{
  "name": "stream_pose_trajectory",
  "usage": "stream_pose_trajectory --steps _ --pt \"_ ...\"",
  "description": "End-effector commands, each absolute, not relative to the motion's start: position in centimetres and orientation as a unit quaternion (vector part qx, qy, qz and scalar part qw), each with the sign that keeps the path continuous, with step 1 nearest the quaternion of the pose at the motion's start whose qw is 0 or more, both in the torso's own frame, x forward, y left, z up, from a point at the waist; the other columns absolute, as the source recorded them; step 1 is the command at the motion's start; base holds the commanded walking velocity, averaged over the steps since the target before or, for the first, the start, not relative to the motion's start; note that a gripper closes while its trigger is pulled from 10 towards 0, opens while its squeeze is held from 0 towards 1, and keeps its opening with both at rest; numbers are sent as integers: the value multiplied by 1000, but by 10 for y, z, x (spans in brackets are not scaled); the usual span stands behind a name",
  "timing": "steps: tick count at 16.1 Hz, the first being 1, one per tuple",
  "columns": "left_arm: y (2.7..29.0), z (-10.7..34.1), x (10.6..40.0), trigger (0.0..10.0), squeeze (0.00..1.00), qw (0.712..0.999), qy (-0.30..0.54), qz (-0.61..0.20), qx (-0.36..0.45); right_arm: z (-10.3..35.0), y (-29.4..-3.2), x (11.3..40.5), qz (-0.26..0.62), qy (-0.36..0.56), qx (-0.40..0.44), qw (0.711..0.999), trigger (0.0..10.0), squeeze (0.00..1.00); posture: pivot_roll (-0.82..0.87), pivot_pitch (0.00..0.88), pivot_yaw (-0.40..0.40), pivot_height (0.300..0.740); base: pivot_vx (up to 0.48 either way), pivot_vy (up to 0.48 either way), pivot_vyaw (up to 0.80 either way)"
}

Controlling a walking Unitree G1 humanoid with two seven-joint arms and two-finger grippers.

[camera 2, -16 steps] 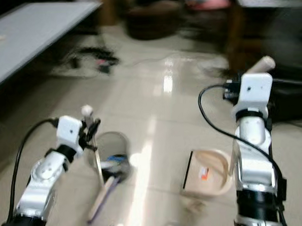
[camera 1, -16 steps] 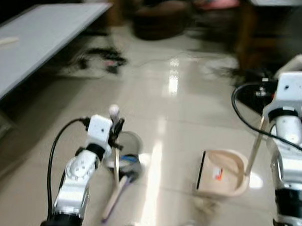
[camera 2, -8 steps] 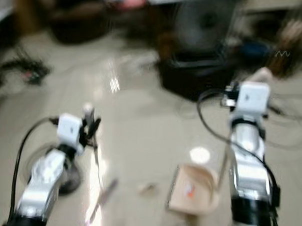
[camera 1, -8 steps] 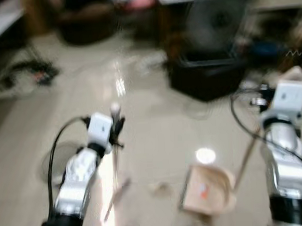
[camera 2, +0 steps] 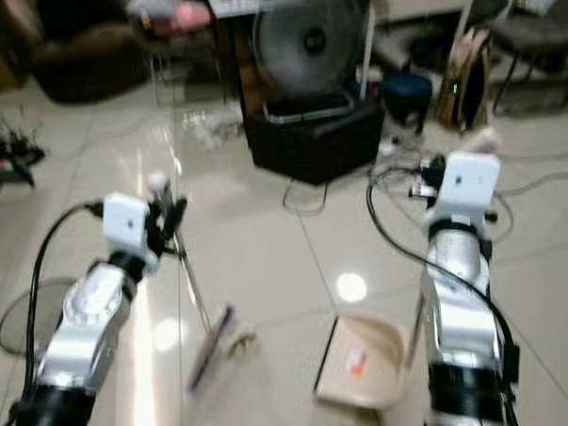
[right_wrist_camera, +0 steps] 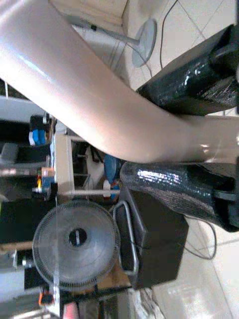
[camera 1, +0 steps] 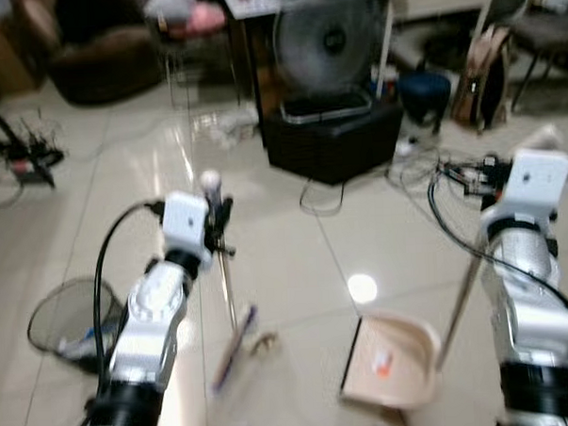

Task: Sweep floor

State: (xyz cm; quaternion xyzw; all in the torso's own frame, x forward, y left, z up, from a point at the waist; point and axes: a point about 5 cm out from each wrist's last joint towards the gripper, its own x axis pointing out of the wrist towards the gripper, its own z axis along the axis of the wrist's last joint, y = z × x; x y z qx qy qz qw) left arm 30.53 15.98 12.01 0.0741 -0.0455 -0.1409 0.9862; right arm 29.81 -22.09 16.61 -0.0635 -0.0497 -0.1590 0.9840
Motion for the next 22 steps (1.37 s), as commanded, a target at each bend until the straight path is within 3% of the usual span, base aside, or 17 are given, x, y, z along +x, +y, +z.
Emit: stream_pose_trajectory --steps 1,6,10,22 --pt "171 136 309 10000 0 986 -82 -112 88 181 -209 300 -133 -89 -50 986 10000 0 24 47 55 740 0 0 0" --pt "166 145 311 10000 0 982 -107 -118 100 182 -207 299 -116 -93 -77 986 10000 0 21 48 59 740 96 0 0" --pt "163 143 310 10000 0 981 -103 -125 105 177 -204 300 -112 -82 -76 987 10000 0 24 55 60 740 309 0 800" --pt "165 136 311 10000 0 984 -86 -124 99 179 -196 300 -84 -95 -78 989 10000 0 15 38 60 740 324 0 0"
